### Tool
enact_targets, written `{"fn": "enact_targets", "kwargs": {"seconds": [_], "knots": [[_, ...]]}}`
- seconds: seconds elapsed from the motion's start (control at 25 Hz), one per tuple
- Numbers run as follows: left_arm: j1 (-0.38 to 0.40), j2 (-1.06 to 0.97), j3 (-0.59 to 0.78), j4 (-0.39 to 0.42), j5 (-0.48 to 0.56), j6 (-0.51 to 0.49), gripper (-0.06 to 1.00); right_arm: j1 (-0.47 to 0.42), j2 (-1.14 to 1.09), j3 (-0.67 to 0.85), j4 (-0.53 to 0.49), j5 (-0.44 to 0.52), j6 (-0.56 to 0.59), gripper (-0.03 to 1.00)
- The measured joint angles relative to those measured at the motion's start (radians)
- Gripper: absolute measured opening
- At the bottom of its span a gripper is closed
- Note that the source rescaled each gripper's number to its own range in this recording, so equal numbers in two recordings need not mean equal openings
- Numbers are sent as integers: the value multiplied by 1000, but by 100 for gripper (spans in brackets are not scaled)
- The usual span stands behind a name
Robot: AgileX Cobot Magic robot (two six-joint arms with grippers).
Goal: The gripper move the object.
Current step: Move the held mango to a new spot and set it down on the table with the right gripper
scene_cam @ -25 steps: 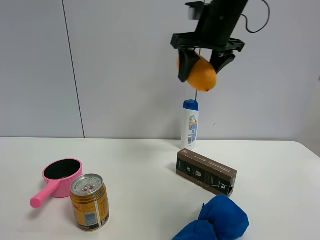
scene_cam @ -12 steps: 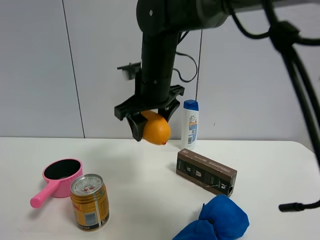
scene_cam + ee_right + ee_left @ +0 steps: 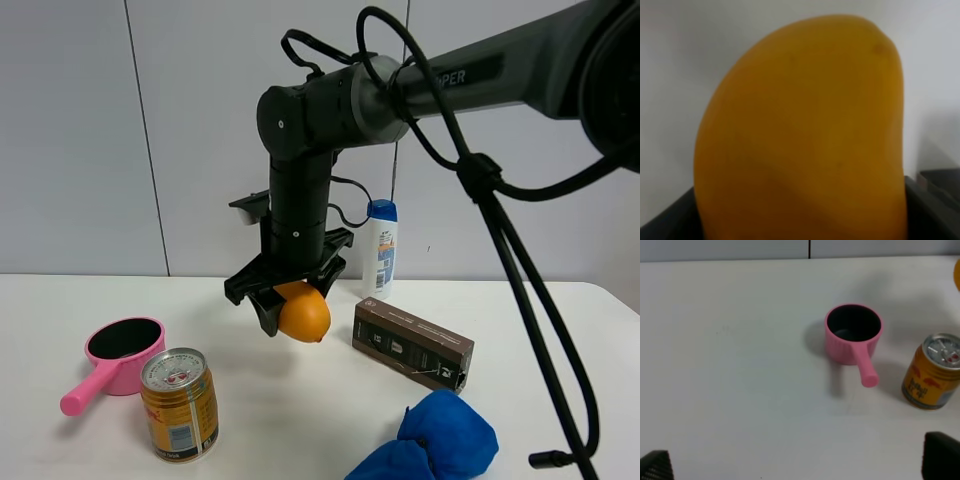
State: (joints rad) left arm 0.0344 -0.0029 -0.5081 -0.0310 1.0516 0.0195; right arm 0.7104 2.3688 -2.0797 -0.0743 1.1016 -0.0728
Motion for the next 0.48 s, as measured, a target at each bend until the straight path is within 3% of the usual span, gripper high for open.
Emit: {"fn": "enact_targets", "kwargs": {"seconds": [0.48], "knots": [[0,0,0,0,0,0,100,0,86,-3,3,-21,7,0]]}}
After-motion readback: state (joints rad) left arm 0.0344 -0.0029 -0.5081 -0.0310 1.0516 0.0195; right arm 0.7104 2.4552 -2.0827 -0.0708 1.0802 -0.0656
